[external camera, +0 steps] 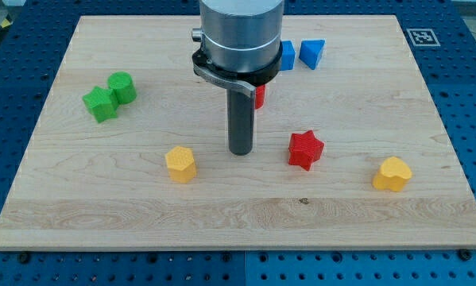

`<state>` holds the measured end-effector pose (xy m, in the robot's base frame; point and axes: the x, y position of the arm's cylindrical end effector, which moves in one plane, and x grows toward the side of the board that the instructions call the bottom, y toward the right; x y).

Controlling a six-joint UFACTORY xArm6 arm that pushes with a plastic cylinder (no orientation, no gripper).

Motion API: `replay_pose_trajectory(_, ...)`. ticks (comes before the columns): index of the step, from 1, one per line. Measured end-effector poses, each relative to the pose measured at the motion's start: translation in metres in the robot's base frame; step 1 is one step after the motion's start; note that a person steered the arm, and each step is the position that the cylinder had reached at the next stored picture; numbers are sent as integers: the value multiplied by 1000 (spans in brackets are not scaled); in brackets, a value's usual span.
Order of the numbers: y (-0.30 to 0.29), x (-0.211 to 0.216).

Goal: Move the red star upwards

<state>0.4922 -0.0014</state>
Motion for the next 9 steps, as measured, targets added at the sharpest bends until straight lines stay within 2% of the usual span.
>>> replay_pose_trajectory(1, 0, 0)
replay_pose_trajectory(3, 37, 13)
replay_pose_trajectory(7, 88, 53)
replay_pose_trajectory(9, 92, 37)
